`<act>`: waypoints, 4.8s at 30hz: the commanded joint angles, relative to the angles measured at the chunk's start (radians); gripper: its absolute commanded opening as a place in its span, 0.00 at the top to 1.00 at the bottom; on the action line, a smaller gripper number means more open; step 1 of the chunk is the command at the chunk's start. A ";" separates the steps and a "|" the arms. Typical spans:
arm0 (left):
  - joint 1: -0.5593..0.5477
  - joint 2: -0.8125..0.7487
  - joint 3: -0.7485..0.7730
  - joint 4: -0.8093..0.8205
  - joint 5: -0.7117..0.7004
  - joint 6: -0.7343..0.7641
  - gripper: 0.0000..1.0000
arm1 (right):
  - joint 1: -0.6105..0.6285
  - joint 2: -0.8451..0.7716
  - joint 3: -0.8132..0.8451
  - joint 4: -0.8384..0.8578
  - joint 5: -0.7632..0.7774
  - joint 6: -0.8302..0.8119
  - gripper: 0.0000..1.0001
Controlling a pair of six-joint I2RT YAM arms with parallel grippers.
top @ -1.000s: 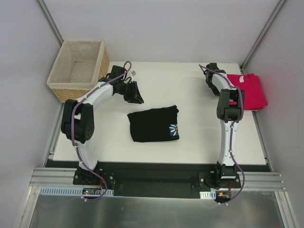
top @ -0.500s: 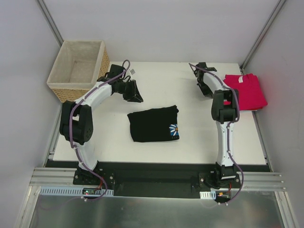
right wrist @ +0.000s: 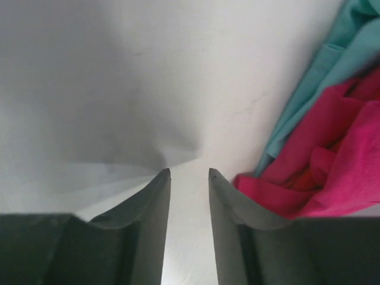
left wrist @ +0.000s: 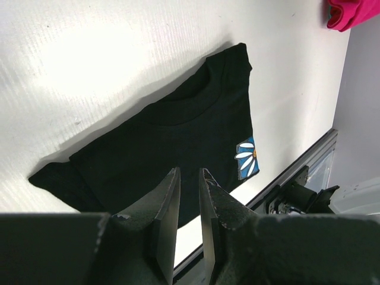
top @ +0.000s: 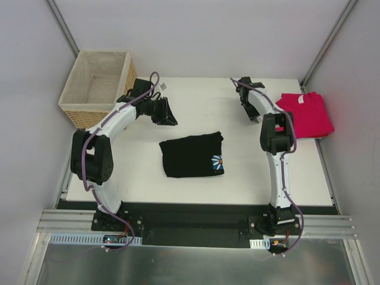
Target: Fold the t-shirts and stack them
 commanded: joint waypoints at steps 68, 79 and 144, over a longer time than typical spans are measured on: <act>0.058 -0.025 0.072 -0.003 0.038 0.001 0.83 | 0.014 -0.011 -0.054 -0.073 0.068 0.024 1.00; 0.067 -0.057 0.048 -0.002 0.040 0.004 0.83 | 0.106 -0.022 -0.083 -0.143 0.069 0.086 1.00; 0.067 -0.461 -0.406 0.055 -0.100 -0.080 0.69 | 0.325 -0.606 -0.730 0.024 -0.729 0.696 0.58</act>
